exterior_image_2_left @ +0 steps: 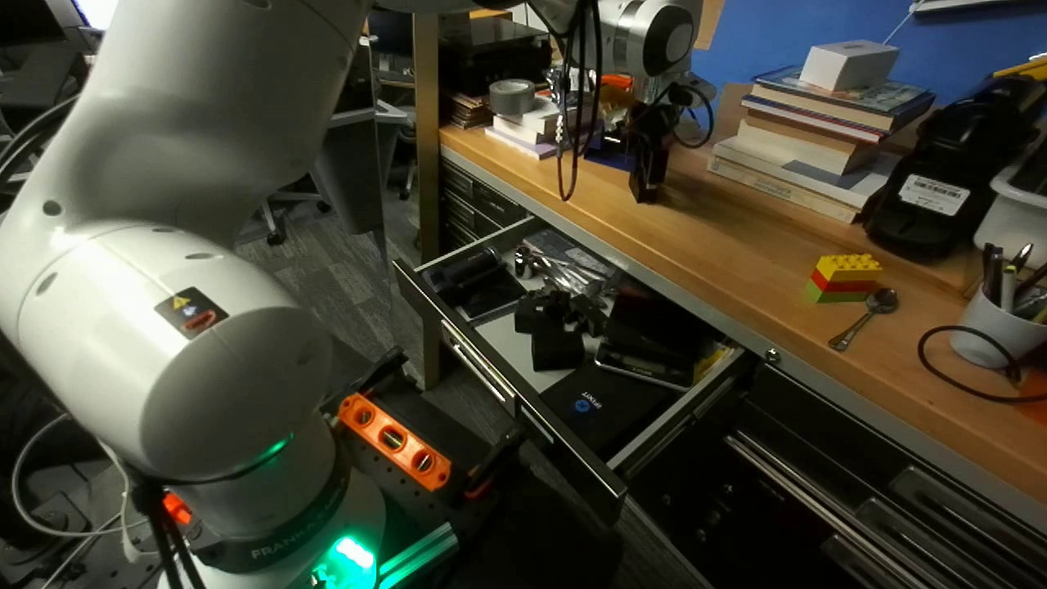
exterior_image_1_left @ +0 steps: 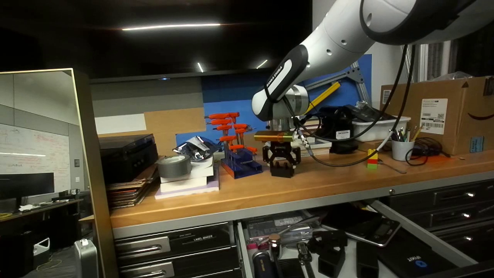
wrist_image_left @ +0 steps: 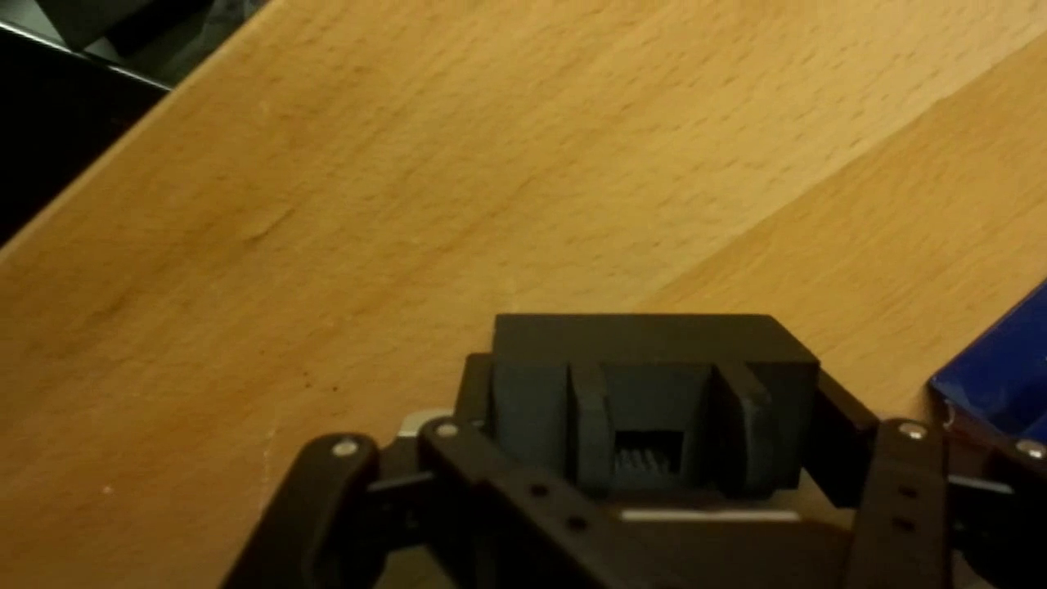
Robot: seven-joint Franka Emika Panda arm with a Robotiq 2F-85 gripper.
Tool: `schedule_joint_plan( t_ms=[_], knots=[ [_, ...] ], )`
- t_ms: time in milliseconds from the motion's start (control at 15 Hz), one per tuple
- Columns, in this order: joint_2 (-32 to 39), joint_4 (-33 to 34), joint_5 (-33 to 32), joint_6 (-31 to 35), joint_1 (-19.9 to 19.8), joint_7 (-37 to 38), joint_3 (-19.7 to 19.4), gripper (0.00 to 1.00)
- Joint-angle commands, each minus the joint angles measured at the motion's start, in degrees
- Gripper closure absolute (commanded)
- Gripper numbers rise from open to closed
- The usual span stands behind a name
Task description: Put the black objects on the tabletop in the open drawer and then close the drawer
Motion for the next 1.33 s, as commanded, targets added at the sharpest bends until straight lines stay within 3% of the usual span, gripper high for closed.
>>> schedule_joint_plan(
  t_ms=[0, 400, 867, 1267],
  knots=[
    [0.64, 2.50, -0.13, -2.63, -1.16, -3.01, 1.09, 0.40],
    [-4.16, -2.94, 2.11, -6.30, -4.84, -17.58, 3.53, 0.40],
    [-17.21, -20.99, 6.97, -6.09, -10.01, -35.53, 4.28, 0.40],
    [-23.42, -32.55, 10.42, -12.71, -11.86, -45.48, 4.20, 0.40]
  ],
)
